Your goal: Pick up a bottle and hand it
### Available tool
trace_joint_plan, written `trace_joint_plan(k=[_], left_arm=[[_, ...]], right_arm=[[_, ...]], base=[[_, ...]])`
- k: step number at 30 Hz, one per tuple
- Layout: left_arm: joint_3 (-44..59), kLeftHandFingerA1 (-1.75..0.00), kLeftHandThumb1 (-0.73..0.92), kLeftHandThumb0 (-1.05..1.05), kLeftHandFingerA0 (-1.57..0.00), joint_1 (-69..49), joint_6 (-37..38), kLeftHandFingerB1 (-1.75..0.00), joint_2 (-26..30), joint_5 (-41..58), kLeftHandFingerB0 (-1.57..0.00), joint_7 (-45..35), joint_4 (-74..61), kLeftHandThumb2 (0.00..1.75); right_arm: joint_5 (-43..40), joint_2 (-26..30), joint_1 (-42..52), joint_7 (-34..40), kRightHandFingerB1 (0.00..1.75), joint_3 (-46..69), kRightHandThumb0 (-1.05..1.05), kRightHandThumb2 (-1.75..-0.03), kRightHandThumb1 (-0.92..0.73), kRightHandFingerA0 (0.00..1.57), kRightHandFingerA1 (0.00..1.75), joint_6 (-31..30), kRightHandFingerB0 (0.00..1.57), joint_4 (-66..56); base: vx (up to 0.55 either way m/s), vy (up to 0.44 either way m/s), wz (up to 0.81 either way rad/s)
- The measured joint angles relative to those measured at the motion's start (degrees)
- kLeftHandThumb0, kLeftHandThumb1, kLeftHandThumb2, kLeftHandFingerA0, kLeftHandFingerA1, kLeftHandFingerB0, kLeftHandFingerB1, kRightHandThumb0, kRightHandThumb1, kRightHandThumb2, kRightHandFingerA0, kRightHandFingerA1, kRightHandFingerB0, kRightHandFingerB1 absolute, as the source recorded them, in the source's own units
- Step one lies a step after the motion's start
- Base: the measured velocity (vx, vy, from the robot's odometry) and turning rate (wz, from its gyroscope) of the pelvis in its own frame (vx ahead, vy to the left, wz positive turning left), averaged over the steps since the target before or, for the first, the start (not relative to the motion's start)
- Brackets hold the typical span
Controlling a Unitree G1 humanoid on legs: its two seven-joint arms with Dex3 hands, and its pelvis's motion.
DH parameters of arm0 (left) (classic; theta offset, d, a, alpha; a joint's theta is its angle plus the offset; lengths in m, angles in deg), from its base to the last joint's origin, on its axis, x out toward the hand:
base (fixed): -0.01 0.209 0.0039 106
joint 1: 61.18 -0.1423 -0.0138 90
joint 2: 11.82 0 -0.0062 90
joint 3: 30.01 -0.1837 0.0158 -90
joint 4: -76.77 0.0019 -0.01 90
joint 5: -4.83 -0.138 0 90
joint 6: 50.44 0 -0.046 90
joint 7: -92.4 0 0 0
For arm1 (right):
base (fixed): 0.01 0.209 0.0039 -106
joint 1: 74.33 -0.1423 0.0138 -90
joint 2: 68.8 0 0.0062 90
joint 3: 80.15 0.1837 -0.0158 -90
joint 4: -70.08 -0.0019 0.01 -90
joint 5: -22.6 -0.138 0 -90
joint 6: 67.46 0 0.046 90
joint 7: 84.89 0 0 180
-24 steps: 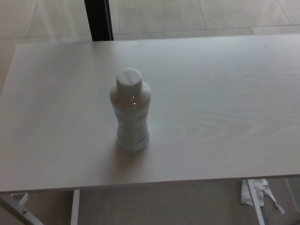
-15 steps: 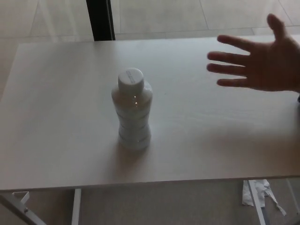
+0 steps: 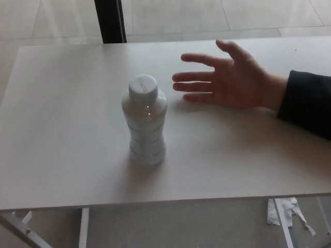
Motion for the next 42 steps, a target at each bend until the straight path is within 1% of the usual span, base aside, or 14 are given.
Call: trace_joint_plan(k=[1,3,8,17,18,22,25,26,27,28,31,32,34,42], left_arm=[[-1.4,-0.41,0.54,-0.68,-0.14,1.3,0.0,-0.29,-0.4,0.0,-0.17,-0.6,-1.5,0.57],[-3.8,-0.52,0.25,-0.38,-0.03,3.4,-0.4,-0.49,-2.2,0.1,0.00,-1.4,-4.1,0.90],[-8.3,-0.41,0.52,-0.78,-0.14,5.5,-2.1,-0.29,-8.5,0.5,-0.18,-3.2,-11.5,0.56],[-13.4,-0.54,0.19,-0.39,-0.04,4.6,-4.0,-0.49,-17.2,1.3,0.00,-4.8,-18.3,0.88],[-13.7,-0.54,0.18,-0.40,-0.04,4.6,-4.0,-0.50,-17.6,1.2,0.00,-5.0,-18.4,0.88],[-14.1,-0.54,0.20,-0.40,-0.04,4.6,-4.3,-0.50,-17.8,1.3,0.00,-5.8,-18.5,0.88],[-14.2,-0.45,0.54,-0.81,-0.07,4.3,-4.3,-0.31,-17.6,1.2,-0.13,-6.3,-18.4,0.57],[-14.2,-0.43,0.52,-0.81,-0.05,4.3,-4.3,-0.29,-17.5,1.1,-0.12,-6.5,-18.3,0.57],[-14.2,-0.36,0.44,-0.77,-0.02,4.2,-4.5,-0.30,-17.2,1.1,-0.10,-6.8,-18.1,0.90],[-14.4,-0.31,0.43,-0.76,-0.01,4.2,-4.8,-0.23,-16.8,1.1,-0.09,-7.3,-17.9,0.89],[-15.0,-0.24,0.40,-0.73,0.00,4.3,-5.8,-0.11,-15.7,1.1,-0.08,-8.5,-17.3,0.87],[-15.3,-0.22,0.39,-0.73,0.00,4.4,-6.0,-0.10,-15.4,1.0,-0.06,-8.8,-17.1,0.89],[-17.2,-0.27,0.36,-0.71,0.00,5.0,-6.3,-0.14,-15.0,0.6,0.00,-9.7,-16.3,0.87],[-22.1,-0.23,0.43,-0.79,0.00,6.5,-6.8,-0.06,-19.8,0.0,-0.01,-10.5,-16.5,0.89]], right_arm=[[0.0,0.0,-0.2,-0.1,0.61,-0.2,-0.70,-0.57,-0.55,1.06,1.10,0.0,0.35,0.1],[0.0,0.1,-0.1,-0.2,0.61,-0.2,-0.70,-0.57,-0.55,1.07,1.10,0.0,0.35,0.2],[-0.1,0.4,-0.4,-0.6,0.62,-0.4,-0.71,-0.57,-0.54,1.04,0.93,0.1,0.37,0.6],[-0.2,0.4,-0.9,-0.6,0.62,-0.7,-0.72,-0.57,-0.53,1.13,1.26,0.2,0.39,0.8],[-0.2,0.4,-0.9,-0.5,0.64,-0.7,-0.77,-0.87,-0.44,1.02,0.99,0.2,0.36,0.7],[-0.2,0.4,-1.0,-0.3,0.61,-0.7,-0.69,-0.58,-0.56,1.04,0.88,0.2,0.36,0.5],[-0.3,0.4,-1.1,-0.2,0.62,-0.7,-0.68,-0.58,-0.55,1.10,0.97,0.2,0.38,0.5],[-0.3,0.4,-1.2,-0.2,0.65,-0.7,-0.69,-0.59,-0.52,1.12,1.49,0.2,0.38,0.4],[-0.4,0.4,-1.3,-0.2,0.64,-0.7,-0.68,-0.57,-0.56,1.07,1.27,0.2,0.38,0.4],[-0.4,0.4,-1.4,-0.2,0.67,-0.7,-0.72,-0.90,-0.43,1.22,1.25,0.2,0.40,0.3],[-0.3,0.4,-1.7,-0.1,0.65,-0.9,-0.72,-0.57,-0.57,1.11,1.23,0.2,0.39,0.2],[-0.2,0.5,-1.7,0.0,0.66,-0.9,-0.70,-0.92,-0.43,1.20,1.21,0.2,0.36,0.2],[0.2,0.8,-1.8,0.4,0.65,-1.6,-0.75,-0.58,-0.55,1.15,1.29,0.2,0.38,0.2],[0.6,1.1,-1.9,1.2,0.69,-2.4,-0.63,-0.90,-0.39,1.27,1.27,-0.2,0.43,-0.6]], base=[[0.00,0.000,0.00],[0.00,0.000,0.00],[0.00,0.000,0.00],[0.00,0.000,0.00],[0.00,0.000,0.00],[0.00,0.000,0.00],[0.00,0.000,0.00],[0.00,0.000,0.00],[0.00,0.000,0.00],[0.00,0.000,0.00],[0.00,0.000,0.00],[0.00,0.000,0.00],[0.00,0.000,0.00],[0.00,0.000,0.00]])
